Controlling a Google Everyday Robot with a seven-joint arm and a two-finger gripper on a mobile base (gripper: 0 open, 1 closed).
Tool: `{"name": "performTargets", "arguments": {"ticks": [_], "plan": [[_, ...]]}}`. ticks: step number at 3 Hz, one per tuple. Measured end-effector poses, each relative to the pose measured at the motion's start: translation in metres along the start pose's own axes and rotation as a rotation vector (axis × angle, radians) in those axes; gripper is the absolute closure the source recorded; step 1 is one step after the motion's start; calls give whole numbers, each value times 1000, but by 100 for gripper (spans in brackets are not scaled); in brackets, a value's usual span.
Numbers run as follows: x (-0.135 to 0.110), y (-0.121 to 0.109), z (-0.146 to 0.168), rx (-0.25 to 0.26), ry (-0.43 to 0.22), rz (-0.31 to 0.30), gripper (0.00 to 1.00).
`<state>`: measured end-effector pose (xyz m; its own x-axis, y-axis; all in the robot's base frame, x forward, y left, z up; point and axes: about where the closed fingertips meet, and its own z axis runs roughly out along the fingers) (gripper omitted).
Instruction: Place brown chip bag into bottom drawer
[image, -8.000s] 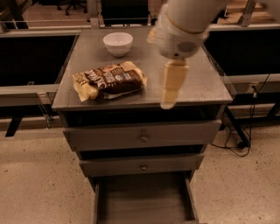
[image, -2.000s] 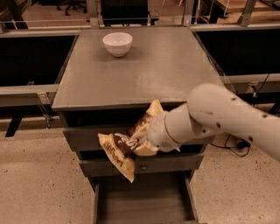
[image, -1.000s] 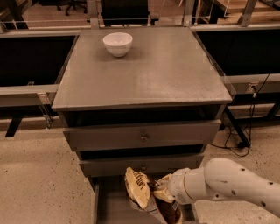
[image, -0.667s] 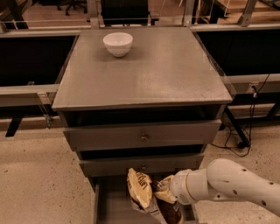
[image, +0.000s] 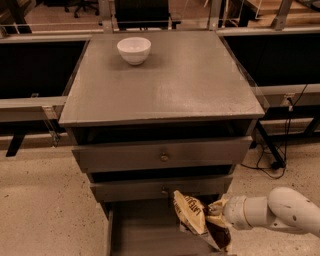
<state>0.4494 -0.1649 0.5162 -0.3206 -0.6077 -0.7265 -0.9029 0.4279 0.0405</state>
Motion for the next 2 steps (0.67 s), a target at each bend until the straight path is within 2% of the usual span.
{"name": "performTargets", "arguments": {"ticks": [1, 2], "plan": [[69, -18, 46, -117, -30, -55, 100], [105, -15, 88, -194, -59, -76, 100]]}}
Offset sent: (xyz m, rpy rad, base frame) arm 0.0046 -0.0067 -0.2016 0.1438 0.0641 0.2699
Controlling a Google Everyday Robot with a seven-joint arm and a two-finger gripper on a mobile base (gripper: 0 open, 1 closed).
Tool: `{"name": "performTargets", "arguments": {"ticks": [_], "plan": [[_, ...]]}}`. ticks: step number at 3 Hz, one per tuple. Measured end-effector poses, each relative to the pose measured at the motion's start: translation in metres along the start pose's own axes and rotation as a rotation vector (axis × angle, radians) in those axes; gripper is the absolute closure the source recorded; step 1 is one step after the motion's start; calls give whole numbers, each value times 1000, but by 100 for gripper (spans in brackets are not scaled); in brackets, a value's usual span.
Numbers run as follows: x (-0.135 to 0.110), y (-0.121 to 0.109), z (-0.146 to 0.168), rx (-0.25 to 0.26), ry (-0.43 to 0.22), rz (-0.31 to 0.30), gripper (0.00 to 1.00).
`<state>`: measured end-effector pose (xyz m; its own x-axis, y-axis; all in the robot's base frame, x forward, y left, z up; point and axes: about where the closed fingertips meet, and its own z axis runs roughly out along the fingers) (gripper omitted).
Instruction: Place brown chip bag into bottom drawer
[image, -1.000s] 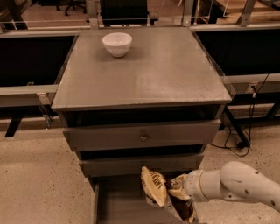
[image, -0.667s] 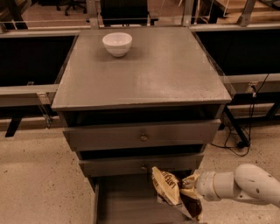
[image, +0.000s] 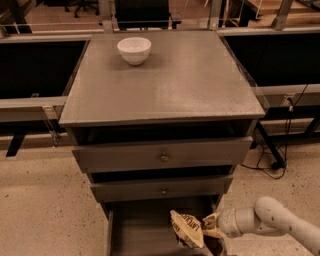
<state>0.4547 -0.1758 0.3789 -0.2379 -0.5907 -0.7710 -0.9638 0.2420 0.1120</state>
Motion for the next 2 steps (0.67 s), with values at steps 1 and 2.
{"name": "performTargets", "arguments": {"ticks": [1, 2], "plan": [[4, 1, 7, -7, -10, 8, 100], [9, -2, 16, -18, 48, -15, 100]]}}
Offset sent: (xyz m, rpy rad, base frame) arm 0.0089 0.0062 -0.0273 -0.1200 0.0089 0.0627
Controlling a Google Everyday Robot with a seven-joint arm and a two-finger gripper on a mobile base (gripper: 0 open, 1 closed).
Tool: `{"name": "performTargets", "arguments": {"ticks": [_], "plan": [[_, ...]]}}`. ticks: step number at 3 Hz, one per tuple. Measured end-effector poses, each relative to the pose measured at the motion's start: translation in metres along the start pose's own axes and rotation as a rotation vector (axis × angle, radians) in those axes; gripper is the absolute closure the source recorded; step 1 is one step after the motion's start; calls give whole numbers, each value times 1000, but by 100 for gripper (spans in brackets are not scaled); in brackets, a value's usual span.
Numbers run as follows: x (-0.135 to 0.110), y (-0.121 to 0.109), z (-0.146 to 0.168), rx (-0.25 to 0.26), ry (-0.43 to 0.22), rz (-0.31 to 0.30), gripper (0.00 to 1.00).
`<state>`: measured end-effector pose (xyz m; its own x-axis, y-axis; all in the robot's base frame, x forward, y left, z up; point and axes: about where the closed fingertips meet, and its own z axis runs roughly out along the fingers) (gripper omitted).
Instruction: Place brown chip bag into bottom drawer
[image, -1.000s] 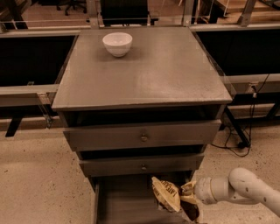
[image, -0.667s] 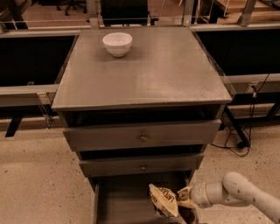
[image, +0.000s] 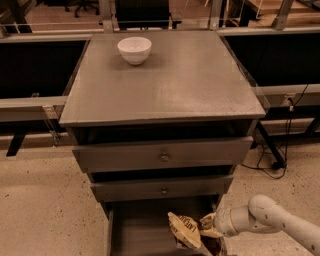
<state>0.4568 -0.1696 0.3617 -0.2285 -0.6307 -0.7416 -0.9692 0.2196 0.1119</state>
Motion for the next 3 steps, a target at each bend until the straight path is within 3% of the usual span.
{"name": "performTargets", "arguments": {"ticks": [1, 2, 3], "plan": [[10, -11, 14, -49, 24, -99, 100], [24, -26, 22, -88, 12, -171, 82], [24, -31, 21, -84, 8, -181, 59]]}}
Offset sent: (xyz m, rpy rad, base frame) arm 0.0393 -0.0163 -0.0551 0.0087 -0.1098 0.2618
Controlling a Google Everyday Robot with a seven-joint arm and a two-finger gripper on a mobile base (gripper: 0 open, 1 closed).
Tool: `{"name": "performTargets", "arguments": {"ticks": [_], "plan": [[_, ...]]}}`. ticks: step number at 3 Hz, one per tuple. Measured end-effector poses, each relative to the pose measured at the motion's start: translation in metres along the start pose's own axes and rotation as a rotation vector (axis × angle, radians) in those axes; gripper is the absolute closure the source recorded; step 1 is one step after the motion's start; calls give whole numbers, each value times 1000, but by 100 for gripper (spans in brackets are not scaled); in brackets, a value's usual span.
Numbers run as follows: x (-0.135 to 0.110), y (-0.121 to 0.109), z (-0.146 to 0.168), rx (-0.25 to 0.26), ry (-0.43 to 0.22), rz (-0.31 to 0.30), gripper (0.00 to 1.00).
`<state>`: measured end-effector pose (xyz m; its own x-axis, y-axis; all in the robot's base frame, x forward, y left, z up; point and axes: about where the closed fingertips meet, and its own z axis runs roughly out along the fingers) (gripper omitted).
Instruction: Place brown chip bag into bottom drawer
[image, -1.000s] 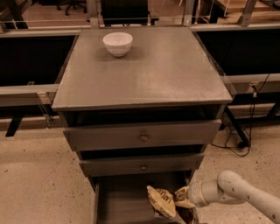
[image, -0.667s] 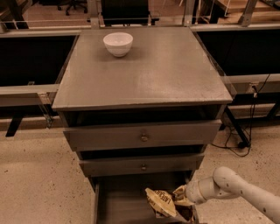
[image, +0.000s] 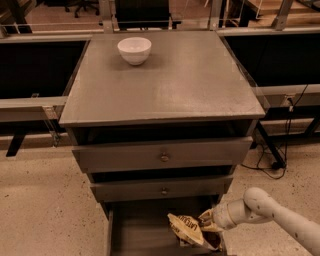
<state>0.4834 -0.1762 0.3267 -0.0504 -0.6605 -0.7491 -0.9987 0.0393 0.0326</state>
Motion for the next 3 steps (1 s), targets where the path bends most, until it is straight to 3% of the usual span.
{"name": "performTargets", "arguments": {"ticks": [2, 3], "plan": [[0, 0, 0, 0, 0, 0, 13], [0, 0, 0, 0, 0, 0, 0]]}}
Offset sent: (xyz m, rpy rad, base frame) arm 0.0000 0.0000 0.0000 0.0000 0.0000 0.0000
